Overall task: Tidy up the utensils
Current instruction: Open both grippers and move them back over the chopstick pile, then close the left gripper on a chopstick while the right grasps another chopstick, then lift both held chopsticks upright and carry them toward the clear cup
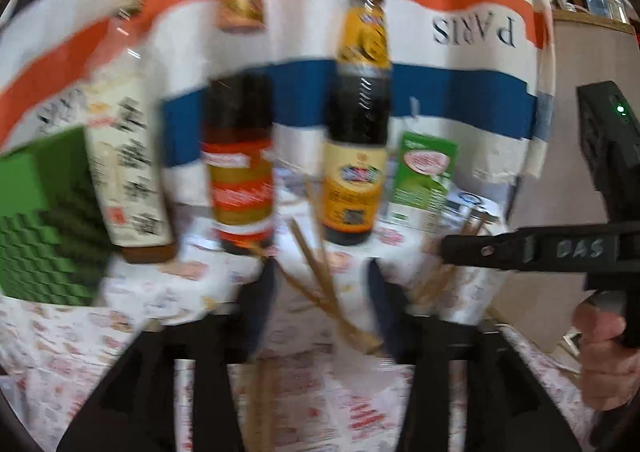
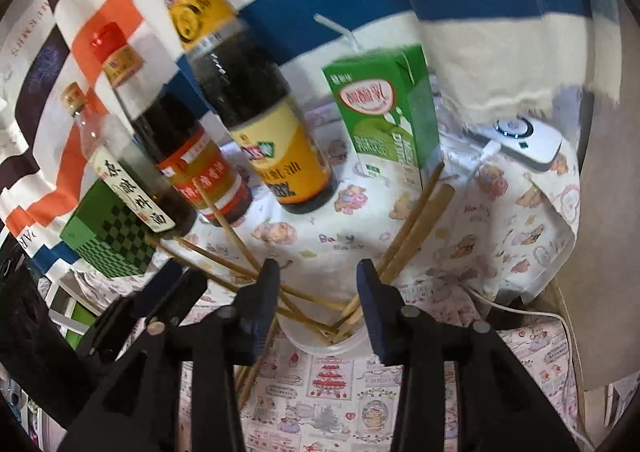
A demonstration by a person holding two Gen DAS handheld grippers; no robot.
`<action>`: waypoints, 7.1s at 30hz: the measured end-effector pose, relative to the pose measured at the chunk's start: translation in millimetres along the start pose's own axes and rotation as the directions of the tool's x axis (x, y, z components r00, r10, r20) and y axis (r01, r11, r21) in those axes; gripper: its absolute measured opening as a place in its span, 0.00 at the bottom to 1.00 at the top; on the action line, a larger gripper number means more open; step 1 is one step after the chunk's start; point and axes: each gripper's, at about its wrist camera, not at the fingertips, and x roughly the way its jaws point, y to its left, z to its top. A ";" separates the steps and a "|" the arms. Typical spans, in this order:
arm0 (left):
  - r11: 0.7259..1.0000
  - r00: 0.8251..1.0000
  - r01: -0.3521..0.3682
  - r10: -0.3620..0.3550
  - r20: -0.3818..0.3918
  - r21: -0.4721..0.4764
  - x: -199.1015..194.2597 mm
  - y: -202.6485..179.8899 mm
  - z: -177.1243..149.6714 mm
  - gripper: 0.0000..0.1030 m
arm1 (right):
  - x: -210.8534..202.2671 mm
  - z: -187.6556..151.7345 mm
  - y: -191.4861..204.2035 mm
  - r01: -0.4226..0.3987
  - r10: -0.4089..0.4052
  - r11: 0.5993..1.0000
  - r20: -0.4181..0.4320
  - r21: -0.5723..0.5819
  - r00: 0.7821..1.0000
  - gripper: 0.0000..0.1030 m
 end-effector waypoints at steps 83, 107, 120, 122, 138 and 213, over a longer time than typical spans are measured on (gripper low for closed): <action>0.997 0.885 -0.069 0.048 -0.464 -0.029 -32.8 122.8 -170.7 0.45 | 81.3 -164.6 27.6 0.157 -0.221 0.961 -0.293 -0.226 0.930 0.80; 0.996 0.961 0.023 -0.045 -0.273 -0.083 -76.1 115.9 -149.1 0.04 | 69.8 -194.1 103.9 -0.042 -0.066 0.888 -0.217 -0.458 0.974 0.77; 0.990 0.997 -0.074 0.076 0.006 -0.124 -125.5 130.3 -121.3 0.04 | 93.7 -214.8 120.9 -0.040 -0.135 0.840 -0.280 -0.541 0.951 0.59; 0.988 0.994 -0.099 0.104 0.032 -0.120 -130.0 131.0 -121.8 0.04 | 91.8 -213.1 117.7 -0.036 -0.125 0.851 -0.268 -0.524 0.955 0.43; 0.980 0.963 -0.180 0.192 0.189 -0.079 -155.8 120.4 -122.1 0.04 | 9.4 -171.4 87.2 0.073 -0.042 0.915 0.087 -0.396 0.995 0.01; 0.979 0.971 -0.137 0.163 0.174 -0.152 -149.6 132.2 -126.4 0.04 | -46.5 -152.9 61.1 -0.083 0.172 0.961 0.336 -0.264 0.926 0.05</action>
